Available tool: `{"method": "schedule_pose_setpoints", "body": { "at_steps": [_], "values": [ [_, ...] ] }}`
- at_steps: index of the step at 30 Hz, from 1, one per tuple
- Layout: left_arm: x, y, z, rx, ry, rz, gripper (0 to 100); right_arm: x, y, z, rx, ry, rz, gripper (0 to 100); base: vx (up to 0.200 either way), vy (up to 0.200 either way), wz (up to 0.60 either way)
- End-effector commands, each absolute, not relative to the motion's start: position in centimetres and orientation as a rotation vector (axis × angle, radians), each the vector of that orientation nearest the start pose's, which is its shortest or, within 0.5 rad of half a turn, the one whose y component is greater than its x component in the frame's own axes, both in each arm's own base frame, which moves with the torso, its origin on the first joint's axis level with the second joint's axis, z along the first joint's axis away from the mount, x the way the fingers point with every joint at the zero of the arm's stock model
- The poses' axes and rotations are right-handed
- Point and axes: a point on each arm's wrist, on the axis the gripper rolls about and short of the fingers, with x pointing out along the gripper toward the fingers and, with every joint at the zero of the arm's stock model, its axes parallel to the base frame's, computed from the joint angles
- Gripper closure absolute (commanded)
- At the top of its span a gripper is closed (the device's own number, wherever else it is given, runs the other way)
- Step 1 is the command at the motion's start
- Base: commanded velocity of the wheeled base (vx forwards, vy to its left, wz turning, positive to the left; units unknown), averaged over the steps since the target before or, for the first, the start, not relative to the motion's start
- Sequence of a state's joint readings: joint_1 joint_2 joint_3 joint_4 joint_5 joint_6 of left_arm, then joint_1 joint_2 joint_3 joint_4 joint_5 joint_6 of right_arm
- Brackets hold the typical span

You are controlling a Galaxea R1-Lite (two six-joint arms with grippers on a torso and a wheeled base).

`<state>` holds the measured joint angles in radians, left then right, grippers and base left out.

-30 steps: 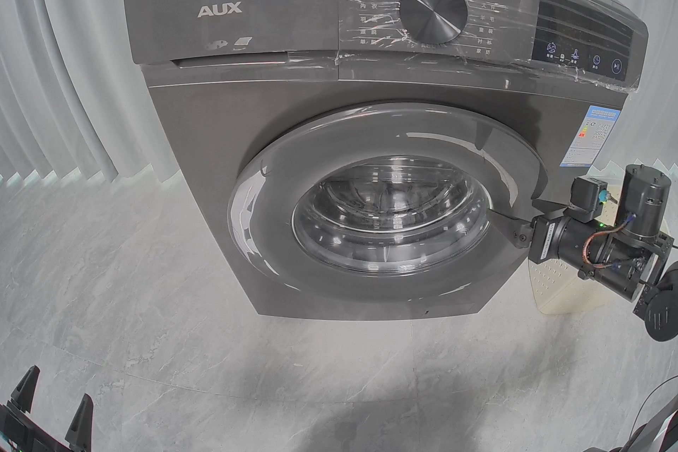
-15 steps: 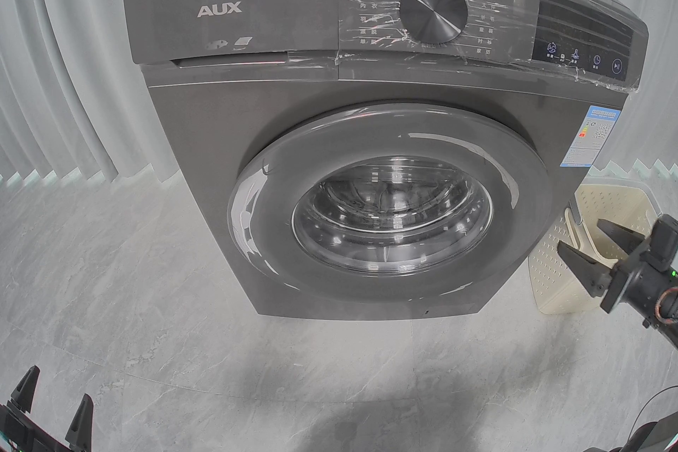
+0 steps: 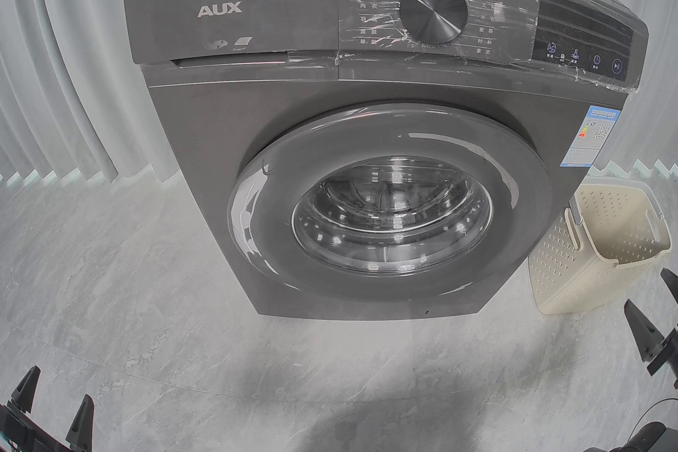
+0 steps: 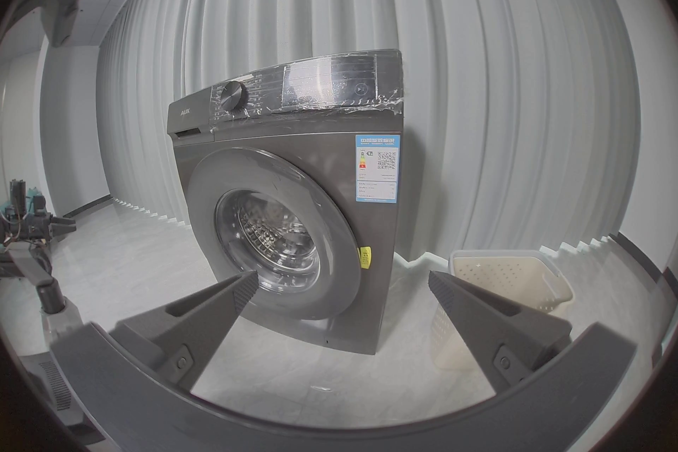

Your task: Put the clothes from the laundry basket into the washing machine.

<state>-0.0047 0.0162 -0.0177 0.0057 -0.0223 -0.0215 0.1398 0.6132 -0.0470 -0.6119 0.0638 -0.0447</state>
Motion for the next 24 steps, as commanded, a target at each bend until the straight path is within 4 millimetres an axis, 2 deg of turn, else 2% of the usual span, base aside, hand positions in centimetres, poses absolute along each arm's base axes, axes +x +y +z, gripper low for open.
{"method": "schedule_pose_setpoints", "body": {
  "at_steps": [1,8,11,17,24],
  "values": [
    [-2.3,0.0,7.5,-0.022,0.009,-0.026,0,-0.2,0.1,12.1,-0.05,-0.162,0.146,0,0.0,0.0,0.0],
    [-2.3,0.0,7.5,-0.025,0.01,-0.026,0,-2.3,0.1,9.1,-0.056,-0.145,0.094,0,0.0,0.0,0.0],
    [-2.3,0.0,7.5,-0.026,0.01,-0.026,0,-2.3,0.2,8.3,-0.043,-0.075,0.08,0,0.0,0.0,0.0],
    [-2.3,0.0,7.5,-0.028,0.01,-0.026,0,-2.3,0.0,7.5,-0.017,0.006,0.002,0,0.0,0.0,0.0],
    [-2.3,0.0,7.6,-0.029,0.008,-0.024,0,-2.3,0.0,7.6,0.002,-0.002,0.002,0,0.0,0.0,0.0]
  ]
}}
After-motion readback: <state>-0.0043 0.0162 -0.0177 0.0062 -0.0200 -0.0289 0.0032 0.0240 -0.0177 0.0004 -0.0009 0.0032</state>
